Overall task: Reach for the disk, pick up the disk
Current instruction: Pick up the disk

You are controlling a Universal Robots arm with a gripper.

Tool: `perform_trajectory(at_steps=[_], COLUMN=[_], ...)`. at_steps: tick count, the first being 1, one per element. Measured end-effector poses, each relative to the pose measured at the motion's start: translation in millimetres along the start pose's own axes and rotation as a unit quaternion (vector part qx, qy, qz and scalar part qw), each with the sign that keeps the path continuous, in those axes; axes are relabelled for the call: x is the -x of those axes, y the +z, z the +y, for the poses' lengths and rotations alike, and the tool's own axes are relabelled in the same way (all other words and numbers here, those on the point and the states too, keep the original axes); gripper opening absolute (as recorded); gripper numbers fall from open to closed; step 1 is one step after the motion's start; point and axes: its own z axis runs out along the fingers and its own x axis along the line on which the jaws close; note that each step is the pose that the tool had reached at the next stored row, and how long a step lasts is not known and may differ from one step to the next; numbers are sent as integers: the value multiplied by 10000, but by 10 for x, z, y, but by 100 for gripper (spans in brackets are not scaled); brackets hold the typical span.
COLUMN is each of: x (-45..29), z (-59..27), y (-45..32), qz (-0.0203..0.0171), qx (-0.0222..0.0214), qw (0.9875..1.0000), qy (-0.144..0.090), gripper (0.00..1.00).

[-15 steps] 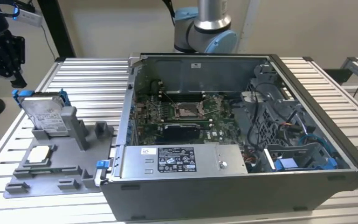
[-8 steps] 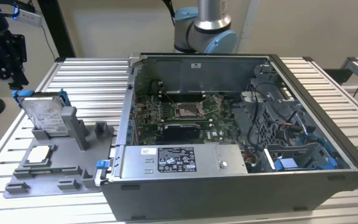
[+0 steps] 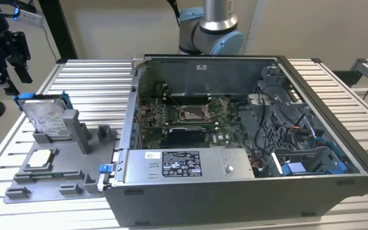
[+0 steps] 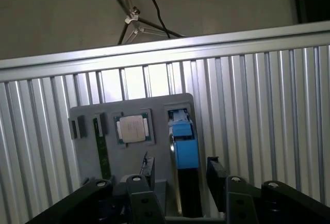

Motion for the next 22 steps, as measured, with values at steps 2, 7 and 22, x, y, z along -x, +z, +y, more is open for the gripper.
perform_trajectory(at_steps=[2,7,22], x=[0,0,4], z=[1,1,5], y=[0,2,192], qz=[0,-2,-7], qx=[0,-11,-16], qw=[10000,10000,9996], qy=[0,-61,-283], gripper=[100,100,100])
